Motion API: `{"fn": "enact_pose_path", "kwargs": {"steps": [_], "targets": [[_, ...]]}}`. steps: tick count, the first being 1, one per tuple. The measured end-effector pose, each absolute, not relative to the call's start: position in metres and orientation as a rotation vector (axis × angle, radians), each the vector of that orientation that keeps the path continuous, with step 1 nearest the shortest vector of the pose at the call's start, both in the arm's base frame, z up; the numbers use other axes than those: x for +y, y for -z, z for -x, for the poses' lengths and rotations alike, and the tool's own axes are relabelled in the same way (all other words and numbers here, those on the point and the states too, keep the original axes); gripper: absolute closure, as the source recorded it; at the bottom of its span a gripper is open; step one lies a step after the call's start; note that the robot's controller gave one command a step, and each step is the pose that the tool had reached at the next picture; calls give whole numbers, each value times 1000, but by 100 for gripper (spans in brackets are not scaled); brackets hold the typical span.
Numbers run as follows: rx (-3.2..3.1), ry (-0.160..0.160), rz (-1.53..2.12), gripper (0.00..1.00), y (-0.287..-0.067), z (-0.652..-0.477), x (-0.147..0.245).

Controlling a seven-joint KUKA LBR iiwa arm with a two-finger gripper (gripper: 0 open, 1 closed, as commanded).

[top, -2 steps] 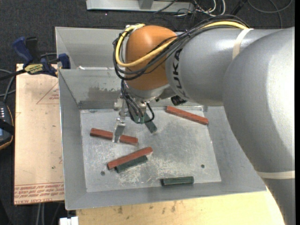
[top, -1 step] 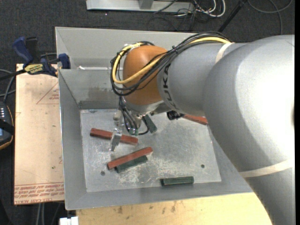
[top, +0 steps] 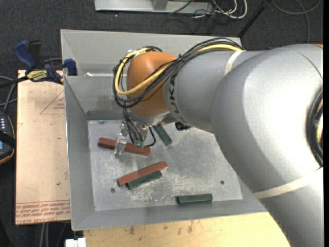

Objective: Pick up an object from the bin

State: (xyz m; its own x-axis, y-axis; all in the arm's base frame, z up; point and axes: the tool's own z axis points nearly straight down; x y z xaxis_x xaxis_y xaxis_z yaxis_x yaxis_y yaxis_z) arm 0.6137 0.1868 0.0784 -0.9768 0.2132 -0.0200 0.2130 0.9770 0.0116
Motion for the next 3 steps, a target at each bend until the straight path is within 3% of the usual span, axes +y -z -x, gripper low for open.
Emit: {"fn": "enact_pose_path", "kwargs": {"steps": [2,3], "targets": [[3110,-10,-335,100,-81,-612,186],[3126,1,-336,100,-98,-607,185]]}}
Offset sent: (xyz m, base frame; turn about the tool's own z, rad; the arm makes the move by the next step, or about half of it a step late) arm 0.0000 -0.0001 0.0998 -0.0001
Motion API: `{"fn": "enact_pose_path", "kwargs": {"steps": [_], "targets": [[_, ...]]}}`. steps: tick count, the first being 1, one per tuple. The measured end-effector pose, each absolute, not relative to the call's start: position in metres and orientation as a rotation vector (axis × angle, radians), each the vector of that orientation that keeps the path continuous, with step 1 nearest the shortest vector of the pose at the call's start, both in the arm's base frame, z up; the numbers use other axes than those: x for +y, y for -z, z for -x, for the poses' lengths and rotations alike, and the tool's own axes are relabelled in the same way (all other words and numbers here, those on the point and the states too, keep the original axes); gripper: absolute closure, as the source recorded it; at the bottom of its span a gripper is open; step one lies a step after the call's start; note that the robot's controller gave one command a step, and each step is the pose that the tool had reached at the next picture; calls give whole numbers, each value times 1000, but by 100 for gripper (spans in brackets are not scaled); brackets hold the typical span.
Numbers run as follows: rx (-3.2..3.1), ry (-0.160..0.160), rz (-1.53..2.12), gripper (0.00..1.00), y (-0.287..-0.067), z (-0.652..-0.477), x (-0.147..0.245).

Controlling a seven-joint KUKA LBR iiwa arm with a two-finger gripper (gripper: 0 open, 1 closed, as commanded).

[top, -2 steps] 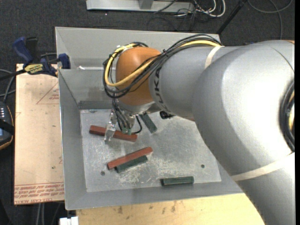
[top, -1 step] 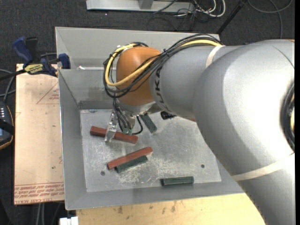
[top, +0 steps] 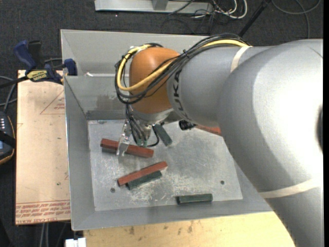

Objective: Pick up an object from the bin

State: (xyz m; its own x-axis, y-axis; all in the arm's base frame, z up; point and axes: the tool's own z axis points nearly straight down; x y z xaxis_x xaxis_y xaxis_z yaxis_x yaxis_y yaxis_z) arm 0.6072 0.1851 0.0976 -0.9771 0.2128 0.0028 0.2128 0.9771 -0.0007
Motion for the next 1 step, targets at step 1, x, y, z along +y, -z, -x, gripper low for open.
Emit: {"fn": "enact_pose_path", "kwargs": {"steps": [1], "targets": [[-3123,1,336,100,-117,-608,185]]}}
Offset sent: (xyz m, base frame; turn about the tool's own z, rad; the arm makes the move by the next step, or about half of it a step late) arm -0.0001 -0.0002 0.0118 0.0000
